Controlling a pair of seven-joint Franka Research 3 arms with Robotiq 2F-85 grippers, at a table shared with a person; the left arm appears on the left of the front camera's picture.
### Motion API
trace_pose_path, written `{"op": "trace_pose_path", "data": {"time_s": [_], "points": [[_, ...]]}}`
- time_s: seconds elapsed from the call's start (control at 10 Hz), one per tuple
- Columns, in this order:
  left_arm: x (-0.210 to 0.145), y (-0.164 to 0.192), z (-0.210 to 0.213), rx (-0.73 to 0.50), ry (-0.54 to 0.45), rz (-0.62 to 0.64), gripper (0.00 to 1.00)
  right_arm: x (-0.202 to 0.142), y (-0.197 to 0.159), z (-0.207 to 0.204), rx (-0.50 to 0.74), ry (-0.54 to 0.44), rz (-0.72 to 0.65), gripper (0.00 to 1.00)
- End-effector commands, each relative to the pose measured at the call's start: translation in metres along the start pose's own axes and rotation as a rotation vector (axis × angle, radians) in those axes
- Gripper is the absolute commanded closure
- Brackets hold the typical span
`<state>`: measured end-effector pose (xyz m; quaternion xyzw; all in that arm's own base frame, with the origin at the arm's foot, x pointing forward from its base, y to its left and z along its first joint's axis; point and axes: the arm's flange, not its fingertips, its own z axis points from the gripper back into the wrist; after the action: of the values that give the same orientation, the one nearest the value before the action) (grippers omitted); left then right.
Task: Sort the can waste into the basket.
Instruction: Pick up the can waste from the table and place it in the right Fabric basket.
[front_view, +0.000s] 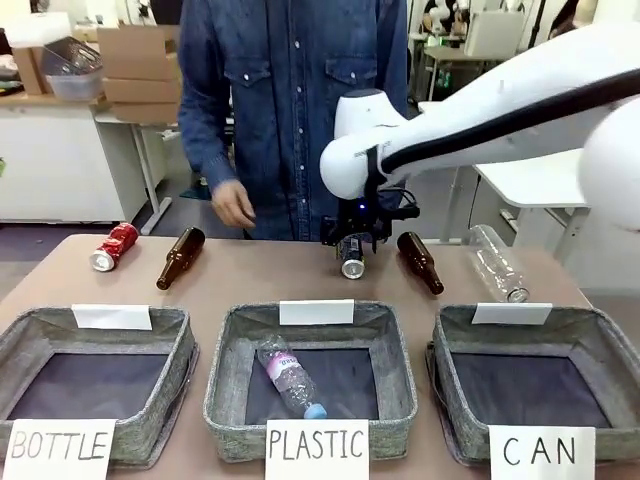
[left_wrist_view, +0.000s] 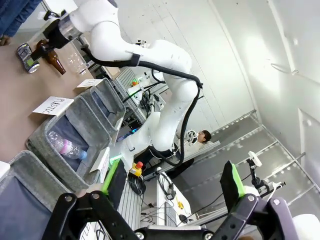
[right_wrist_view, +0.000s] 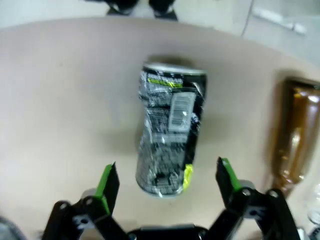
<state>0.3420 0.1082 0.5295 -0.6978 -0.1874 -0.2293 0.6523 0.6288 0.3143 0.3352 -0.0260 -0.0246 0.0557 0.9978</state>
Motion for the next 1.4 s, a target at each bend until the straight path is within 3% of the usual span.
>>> {"op": "trace_pose_path", "data": {"time_s": [0.0, 0.4, 0.5, 0.6, 0.7, 0.8, 0.9, 1.3], "points": [[-0.001, -0.002, 0.001, -0.008, 0.013, -0.021, 0.0, 0.024, 0.01, -0.007, -0.042, 0.059, -0.034, 0.0], [-0.001, -0.002, 0.001, -0.008, 0.013, -0.021, 0.0, 0.022, 0.009, -0.019, -0.009, 0.08, -0.037, 0.0], [-0.001, -0.002, 0.001, -0.008, 0.013, -0.021, 0.0, 0.022, 0.007, -0.02, -0.016, 0.08, -0.043, 0.6], [-0.001, -0.002, 0.001, -0.008, 0.013, -0.021, 0.0, 0.021, 0.006, -0.02, -0.01, 0.084, -0.044, 0.6], [-0.001, -0.002, 0.001, -0.008, 0.013, -0.021, 0.0, 0.02, 0.004, -0.02, -0.007, 0.091, -0.045, 1.0], [-0.001, -0.002, 0.001, -0.008, 0.013, -0.021, 0.0, 0.02, 0.001, -0.02, -0.002, 0.096, -0.047, 0.65], [-0.001, -0.002, 0.001, -0.008, 0.013, -0.021, 0.0, 0.02, -0.001, -0.02, 0.002, 0.097, -0.048, 1.0], [-0.001, -0.002, 0.001, -0.008, 0.013, -0.021, 0.0, 0.02, -0.007, -0.021, 0.012, 0.116, -0.041, 1.0]]}}
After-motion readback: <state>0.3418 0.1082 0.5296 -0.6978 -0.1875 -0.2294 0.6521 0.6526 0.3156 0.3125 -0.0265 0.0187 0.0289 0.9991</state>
